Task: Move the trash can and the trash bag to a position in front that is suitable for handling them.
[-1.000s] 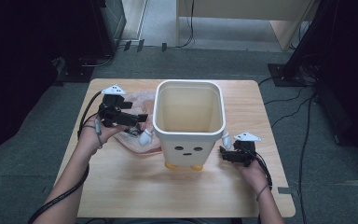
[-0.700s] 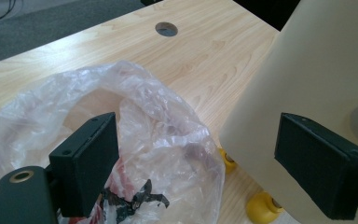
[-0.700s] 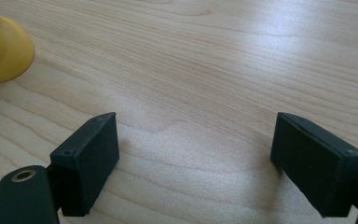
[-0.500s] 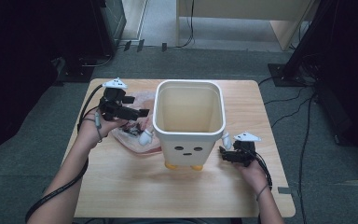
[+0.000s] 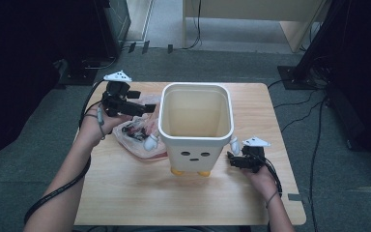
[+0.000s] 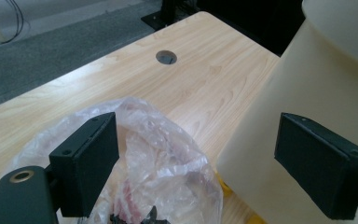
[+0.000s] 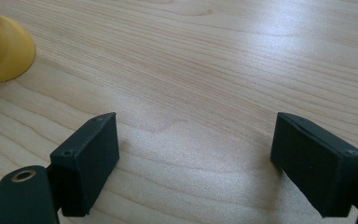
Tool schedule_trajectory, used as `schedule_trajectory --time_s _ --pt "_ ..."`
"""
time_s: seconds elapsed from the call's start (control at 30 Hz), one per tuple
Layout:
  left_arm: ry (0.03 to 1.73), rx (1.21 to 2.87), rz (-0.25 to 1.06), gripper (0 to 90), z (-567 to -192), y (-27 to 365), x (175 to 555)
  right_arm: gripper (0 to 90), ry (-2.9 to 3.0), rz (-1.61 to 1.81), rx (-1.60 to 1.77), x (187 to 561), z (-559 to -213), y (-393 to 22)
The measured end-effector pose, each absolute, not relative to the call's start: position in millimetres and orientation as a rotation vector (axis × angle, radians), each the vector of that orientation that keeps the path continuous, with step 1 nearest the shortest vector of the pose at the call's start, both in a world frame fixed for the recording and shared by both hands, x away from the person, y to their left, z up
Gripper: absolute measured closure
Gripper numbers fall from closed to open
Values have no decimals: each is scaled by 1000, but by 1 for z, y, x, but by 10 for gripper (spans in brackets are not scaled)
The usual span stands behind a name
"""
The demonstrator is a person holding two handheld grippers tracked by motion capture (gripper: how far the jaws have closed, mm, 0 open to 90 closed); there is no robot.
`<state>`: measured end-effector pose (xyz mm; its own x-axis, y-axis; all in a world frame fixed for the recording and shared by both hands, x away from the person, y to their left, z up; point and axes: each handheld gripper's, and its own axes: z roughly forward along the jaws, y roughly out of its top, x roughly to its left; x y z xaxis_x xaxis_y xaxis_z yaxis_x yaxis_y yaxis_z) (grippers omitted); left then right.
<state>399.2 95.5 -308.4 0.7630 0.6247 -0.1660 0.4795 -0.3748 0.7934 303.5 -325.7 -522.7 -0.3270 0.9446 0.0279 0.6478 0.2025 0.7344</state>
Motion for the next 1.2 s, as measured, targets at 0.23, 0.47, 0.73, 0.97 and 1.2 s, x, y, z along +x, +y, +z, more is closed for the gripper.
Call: schedule_trajectory --time_s 0.23,0.47,0.73,0.97,1.2 --pt "808 2043 230 139 -294 96 402 149 2053 922 1479 303 -523 -326" --pt "790 2041 264 140 -282 98 404 149 2053 922 1480 303 -523 -326" --pt "782 2033 252 140 -271 95 410 149 2053 922 1479 303 -523 -326" --pt "764 2019 261 140 -252 87 410 149 2053 923 1480 303 -523 -326" --pt "744 2028 255 140 -238 78 410 149 2051 924 1481 304 -523 -326"
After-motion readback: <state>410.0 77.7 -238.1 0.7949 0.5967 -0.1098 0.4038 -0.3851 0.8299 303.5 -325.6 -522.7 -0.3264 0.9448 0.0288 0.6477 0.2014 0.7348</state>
